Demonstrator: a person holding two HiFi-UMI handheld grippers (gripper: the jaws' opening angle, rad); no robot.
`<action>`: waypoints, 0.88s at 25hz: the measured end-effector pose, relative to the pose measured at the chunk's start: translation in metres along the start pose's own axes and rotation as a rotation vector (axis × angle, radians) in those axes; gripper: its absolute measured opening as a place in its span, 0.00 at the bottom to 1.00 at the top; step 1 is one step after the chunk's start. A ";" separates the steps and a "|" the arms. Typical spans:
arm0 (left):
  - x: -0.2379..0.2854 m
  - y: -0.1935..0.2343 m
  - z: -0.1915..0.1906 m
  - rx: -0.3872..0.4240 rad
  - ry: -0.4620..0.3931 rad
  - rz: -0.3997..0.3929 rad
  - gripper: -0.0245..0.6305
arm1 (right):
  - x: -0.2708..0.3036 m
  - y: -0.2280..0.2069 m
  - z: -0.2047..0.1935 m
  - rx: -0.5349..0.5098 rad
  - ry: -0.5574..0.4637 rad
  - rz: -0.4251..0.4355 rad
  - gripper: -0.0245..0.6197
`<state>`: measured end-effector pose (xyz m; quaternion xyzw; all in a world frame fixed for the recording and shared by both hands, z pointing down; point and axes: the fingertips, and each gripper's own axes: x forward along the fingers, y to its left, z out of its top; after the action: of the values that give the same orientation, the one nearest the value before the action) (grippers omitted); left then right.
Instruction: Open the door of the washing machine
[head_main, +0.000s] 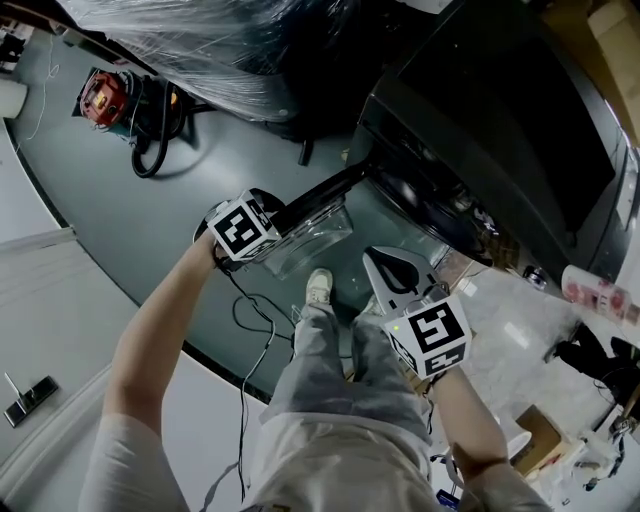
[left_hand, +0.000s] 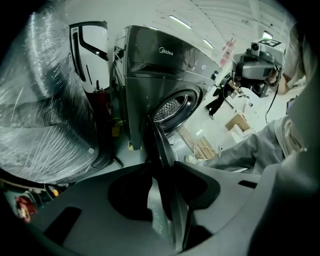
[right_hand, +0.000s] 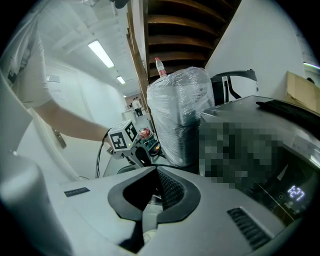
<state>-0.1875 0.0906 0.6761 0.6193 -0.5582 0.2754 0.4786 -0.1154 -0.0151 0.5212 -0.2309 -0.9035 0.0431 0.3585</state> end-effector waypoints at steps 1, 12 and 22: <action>-0.001 0.004 0.000 0.026 0.014 -0.002 0.27 | 0.001 -0.001 -0.001 0.009 0.002 -0.006 0.08; -0.014 0.043 0.000 0.215 0.111 -0.077 0.27 | 0.005 -0.012 -0.002 0.047 0.011 -0.073 0.08; -0.016 0.061 0.003 0.288 0.183 -0.057 0.27 | 0.006 -0.015 -0.001 0.055 0.006 -0.101 0.08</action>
<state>-0.2499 0.1003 0.6781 0.6695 -0.4493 0.3939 0.4413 -0.1246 -0.0263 0.5292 -0.1750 -0.9115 0.0492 0.3691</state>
